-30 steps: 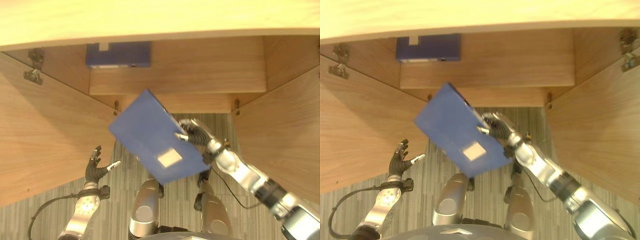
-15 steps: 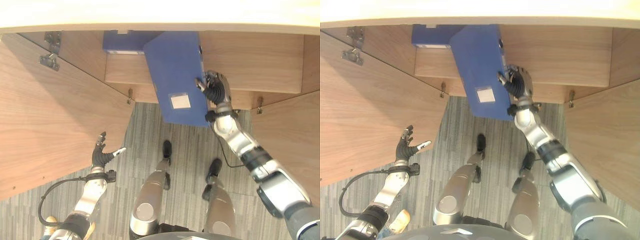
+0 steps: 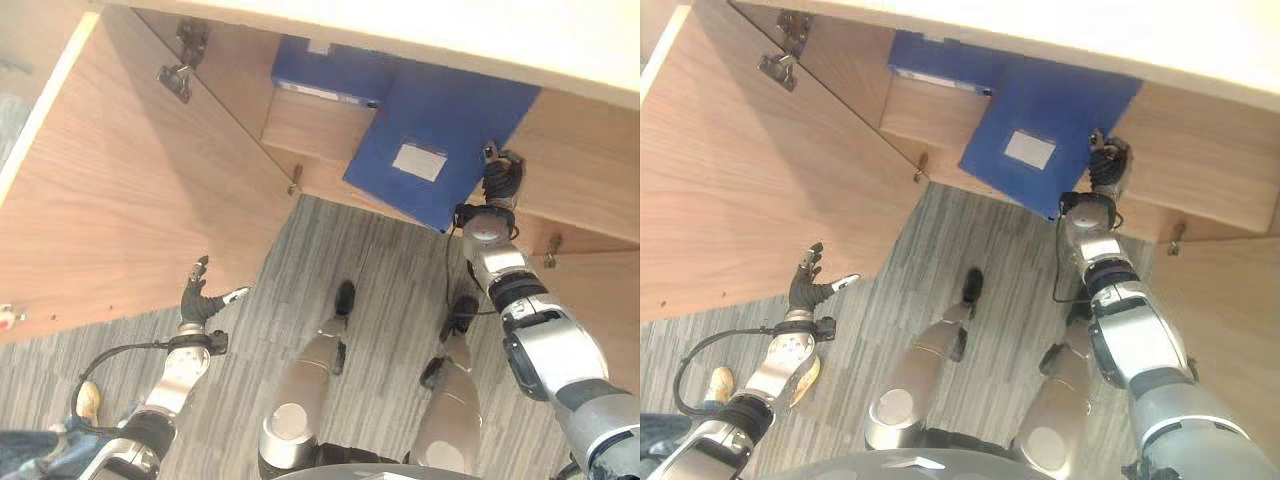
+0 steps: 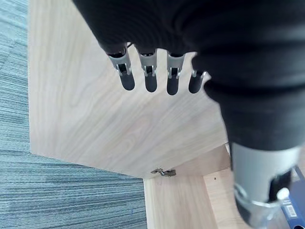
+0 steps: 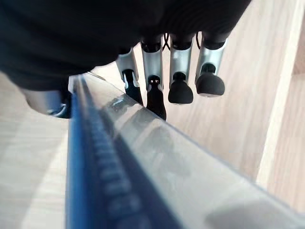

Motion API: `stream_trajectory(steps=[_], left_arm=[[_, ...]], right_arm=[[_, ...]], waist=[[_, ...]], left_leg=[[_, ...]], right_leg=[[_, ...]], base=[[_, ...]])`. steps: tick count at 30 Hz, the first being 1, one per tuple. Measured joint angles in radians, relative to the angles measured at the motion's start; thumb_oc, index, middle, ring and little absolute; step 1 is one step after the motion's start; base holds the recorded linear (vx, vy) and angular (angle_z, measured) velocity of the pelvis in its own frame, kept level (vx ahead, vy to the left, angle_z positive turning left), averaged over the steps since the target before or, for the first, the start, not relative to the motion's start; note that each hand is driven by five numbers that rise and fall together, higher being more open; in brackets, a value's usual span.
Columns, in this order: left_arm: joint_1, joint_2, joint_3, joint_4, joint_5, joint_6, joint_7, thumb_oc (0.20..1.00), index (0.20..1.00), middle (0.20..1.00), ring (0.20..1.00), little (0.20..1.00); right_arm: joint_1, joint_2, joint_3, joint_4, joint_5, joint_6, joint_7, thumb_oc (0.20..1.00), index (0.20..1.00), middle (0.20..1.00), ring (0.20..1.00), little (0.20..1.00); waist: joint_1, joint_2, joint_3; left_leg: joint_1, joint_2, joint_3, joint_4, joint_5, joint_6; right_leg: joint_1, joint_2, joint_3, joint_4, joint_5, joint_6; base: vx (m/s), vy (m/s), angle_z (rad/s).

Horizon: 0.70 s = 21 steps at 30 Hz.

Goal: Put the empty folder in the office cabinet

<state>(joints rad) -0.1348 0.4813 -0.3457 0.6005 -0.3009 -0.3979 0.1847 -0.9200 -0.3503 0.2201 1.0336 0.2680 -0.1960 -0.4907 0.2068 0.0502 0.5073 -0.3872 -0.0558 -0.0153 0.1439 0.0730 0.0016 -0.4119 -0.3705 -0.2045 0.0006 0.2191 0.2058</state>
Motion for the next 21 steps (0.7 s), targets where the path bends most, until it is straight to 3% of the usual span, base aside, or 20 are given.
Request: stream_trajectory(steps=[1,3,6,12,15,21], left_arm=[[0.007,0.013,-0.006,0.004,0.000,-0.001,0.000,1.000,1.000,1.000,1.000,1.000],[0.047,-0.026,-0.019,0.016,-0.006,-0.002,-0.002,1.000,1.000,1.000,1.000,1.000],[0.073,-0.059,-0.069,0.024,-0.001,0.000,-0.010,1.000,1.000,1.000,1.000,1.000],[0.079,-0.085,-0.087,0.025,0.003,0.004,-0.015,1.000,1.000,1.000,1.000,1.000],[0.076,-0.092,-0.095,0.029,0.003,0.013,-0.004,1.000,1.000,1.000,1.000,1.000],[0.034,-0.123,-0.168,0.046,0.015,0.023,0.013,1.000,1.000,1.000,1.000,1.000]], right_arm=[[-0.012,-0.006,-0.005,-0.001,0.029,-0.002,0.000,0.200,0.200,0.200,0.200,0.200],[-0.068,0.003,-0.051,0.043,0.099,-0.024,-0.005,0.200,0.200,0.200,0.200,0.200],[-0.083,-0.027,-0.095,0.038,0.206,-0.031,-0.060,0.200,0.200,0.200,0.200,0.200],[-0.079,-0.036,-0.107,0.018,0.265,-0.051,-0.103,0.200,0.200,0.200,0.200,0.200],[-0.078,-0.008,-0.129,-0.023,0.294,-0.098,-0.174,0.200,0.200,0.200,0.200,0.200],[-0.134,0.105,-0.219,-0.063,0.382,-0.225,-0.311,0.200,0.200,0.200,0.200,0.200]], waist=[[0.005,-0.026,-0.018],[0.015,0.011,-0.029],[0.010,0.032,-0.039],[-0.009,0.061,-0.052],[-0.006,0.097,-0.058],[-0.009,0.117,-0.058]], left_leg=[[-0.032,-0.003,-0.014,0.040,-0.012,-0.034],[-0.036,0.082,-0.033,0.032,-0.008,-0.073],[-0.020,0.122,-0.045,-0.009,0.007,-0.093],[-0.004,0.131,-0.031,-0.071,0.023,-0.106],[-0.009,0.128,-0.017,-0.098,0.037,-0.106],[-0.009,0.124,0.006,-0.112,0.045,-0.105]], right_leg=[[0.026,0.018,0.001,-0.018,0.038,-0.039],[0.033,0.106,-0.034,-0.047,0.041,-0.074],[0.038,0.143,-0.057,-0.052,0.030,-0.101],[0.020,0.152,-0.043,-0.061,0.027,-0.106],[-0.001,0.154,-0.024,-0.075,0.029,-0.106],[-0.022,0.154,0.001,-0.082,0.050,-0.105]], base=[[0.15,-0.293,0.12],[0.13,-0.285,-0.17],[0.05,-0.095,-0.04],[0.05,-0.073,-0.05],[0.01,-0.025,-0.10],[0.00,0.009,-0.12]])
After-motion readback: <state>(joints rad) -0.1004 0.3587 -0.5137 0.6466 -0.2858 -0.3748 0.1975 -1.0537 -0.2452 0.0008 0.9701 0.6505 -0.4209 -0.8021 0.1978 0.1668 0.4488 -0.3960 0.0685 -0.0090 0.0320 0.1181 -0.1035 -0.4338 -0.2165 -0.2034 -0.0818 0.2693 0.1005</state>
